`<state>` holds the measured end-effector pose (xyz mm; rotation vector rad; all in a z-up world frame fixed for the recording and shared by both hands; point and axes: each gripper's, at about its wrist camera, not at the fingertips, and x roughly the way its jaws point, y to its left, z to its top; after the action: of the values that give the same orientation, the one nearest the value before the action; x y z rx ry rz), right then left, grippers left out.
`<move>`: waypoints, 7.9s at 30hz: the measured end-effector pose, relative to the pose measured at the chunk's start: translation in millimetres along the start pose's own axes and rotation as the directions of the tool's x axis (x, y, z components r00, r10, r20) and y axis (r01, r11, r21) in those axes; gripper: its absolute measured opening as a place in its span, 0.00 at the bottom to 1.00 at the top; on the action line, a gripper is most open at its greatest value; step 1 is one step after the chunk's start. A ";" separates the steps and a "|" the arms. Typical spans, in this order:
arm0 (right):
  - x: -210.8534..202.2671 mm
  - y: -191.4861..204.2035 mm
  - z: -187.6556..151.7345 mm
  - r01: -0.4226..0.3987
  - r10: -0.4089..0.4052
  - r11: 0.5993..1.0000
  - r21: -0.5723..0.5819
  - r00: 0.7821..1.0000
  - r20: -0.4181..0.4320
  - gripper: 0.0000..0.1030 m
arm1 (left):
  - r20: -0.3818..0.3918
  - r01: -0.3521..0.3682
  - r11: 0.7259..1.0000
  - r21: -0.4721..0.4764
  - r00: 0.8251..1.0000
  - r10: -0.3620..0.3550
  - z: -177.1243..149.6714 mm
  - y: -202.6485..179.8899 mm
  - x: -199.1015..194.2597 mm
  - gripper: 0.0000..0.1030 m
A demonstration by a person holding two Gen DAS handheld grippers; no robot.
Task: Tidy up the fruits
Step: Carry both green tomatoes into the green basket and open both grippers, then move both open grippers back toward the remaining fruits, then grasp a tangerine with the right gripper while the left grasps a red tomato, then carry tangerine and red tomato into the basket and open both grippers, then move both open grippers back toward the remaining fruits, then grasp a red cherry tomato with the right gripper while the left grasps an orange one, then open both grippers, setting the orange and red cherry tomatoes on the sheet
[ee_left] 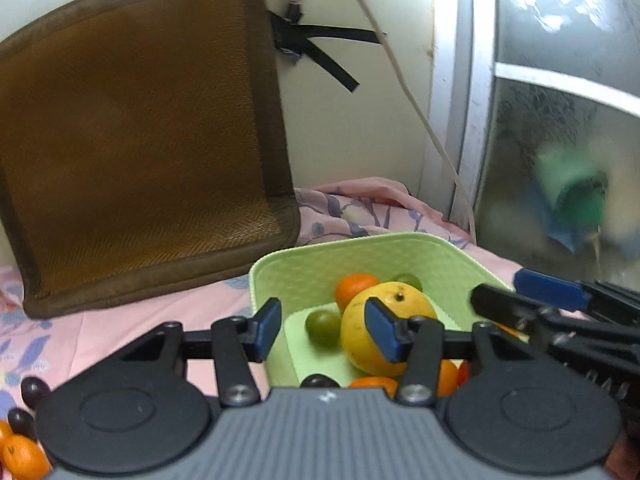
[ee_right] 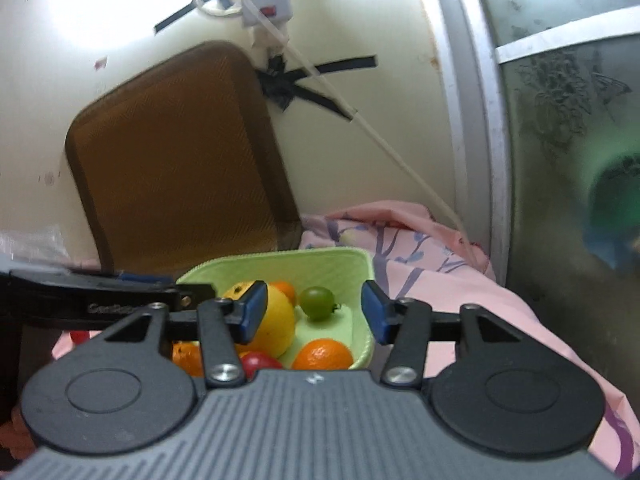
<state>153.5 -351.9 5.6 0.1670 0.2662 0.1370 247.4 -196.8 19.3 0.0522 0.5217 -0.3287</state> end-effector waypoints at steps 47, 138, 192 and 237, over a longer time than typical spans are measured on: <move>49.6 245.6 -51.1 -0.485 0.375 0.844 -0.229 0.838 -0.396 0.35 | -0.044 -0.239 0.902 -0.359 0.970 0.239 -93.1 196.2 -132.7 0.26; -21.5 7.0 -0.3 0.117 -0.127 0.989 0.093 0.986 0.108 0.64 | 0.093 0.081 0.984 -0.159 0.993 -0.067 -5.4 32.3 -68.9 0.47; 26.3 173.8 -48.9 -0.401 0.363 0.916 -0.024 0.851 -0.379 0.25 | -0.044 -0.243 0.946 -0.216 0.970 0.239 -67.8 179.6 -100.9 0.61; -58.8 120.0 -71.4 -0.237 0.220 0.971 -0.023 0.930 -0.296 0.37 | -0.043 -0.049 0.986 -0.162 0.998 0.043 -121.9 75.0 -166.2 0.54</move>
<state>64.3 -233.5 -25.8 0.1185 0.5374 0.4029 77.4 -60.7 -6.3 -0.0883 0.5839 -0.2394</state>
